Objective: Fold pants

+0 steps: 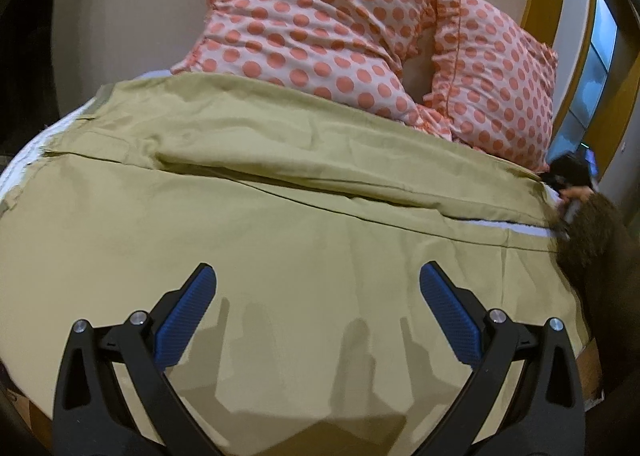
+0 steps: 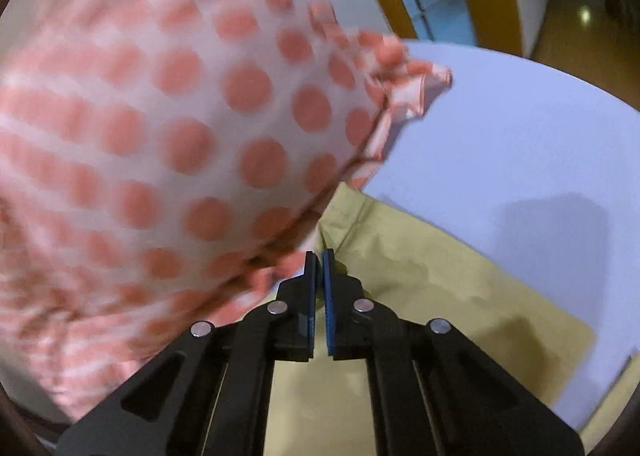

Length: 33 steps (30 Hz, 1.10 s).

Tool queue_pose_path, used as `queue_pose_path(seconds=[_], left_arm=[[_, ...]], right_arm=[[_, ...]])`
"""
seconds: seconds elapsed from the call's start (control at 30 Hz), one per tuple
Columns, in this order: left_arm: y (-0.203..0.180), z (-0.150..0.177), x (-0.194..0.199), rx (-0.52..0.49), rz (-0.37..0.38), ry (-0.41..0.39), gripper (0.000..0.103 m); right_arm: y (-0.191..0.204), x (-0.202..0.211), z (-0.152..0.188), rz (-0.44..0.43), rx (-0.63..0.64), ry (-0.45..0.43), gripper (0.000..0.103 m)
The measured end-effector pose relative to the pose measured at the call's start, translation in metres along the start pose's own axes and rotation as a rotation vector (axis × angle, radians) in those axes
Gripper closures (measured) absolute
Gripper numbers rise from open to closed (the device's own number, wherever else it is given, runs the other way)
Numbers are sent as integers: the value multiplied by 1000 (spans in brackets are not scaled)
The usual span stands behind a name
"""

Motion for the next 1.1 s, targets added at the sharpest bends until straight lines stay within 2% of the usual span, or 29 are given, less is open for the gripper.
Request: queue_pose_path(seconds=[0.07,0.1,0.17,0.23,0.3,0.4,0.47,0.57,0.6,0.63,0.8,0.87,0.9,0.93,1.03,1.1], left_arm=[[8,3,11,22,-10,-28,2],[13,4,16,38,-8,-42,2],[24,5,25,71,-10,-67,2],[35,3,32,95,-21,-85,2],[48,-6,40,118,-26,-109,2],[64,-19,45,140,-16,-132,2],[72,-26,43,145,-22,-126,2],[83,-31,38,156,-33,-91,2],[88,-32,36,165,-27,-80,2],[93,-33,33,183,-15,-66,2],[122,-48,5,299,46,-9,2],[132,-60,-11,327,51,15,2],[135,-64,-16,330,49,21,2],[141,-72,-26,332,34,37,2],[154,-97,-57,326,-13,77,4],[162,-108,-77,336,-19,110,7]], right_arm=[[-14,41,4,-110,-17,-10,99],[-28,75,12,-180,-30,-9,99],[-54,124,28,-257,-46,-1,99],[-70,164,53,-279,-62,16,100],[-94,192,76,-248,-92,47,100],[-136,193,109,-187,-183,178,99],[-144,187,111,-171,-219,220,96],[-143,184,115,-161,-232,241,84],[-141,182,116,-155,-226,247,73],[-141,180,118,-143,-225,252,67],[-135,175,117,-133,-223,234,61],[-132,176,115,-131,-210,211,61],[-130,173,115,-132,-183,203,75],[-128,170,114,-146,-167,200,100],[-138,167,109,-232,-216,182,101],[-140,171,104,-269,-228,167,101]])
Point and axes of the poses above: each gripper's, at about its wrist camera, not at the fingertips, and x roughly against the way its jaws point, y to its left, z to its underside, the point moved 3 cm from there along -x, roughly the way its jaws point, and after that the axes turned 15 degrees about -x, right-handed, at the moved point
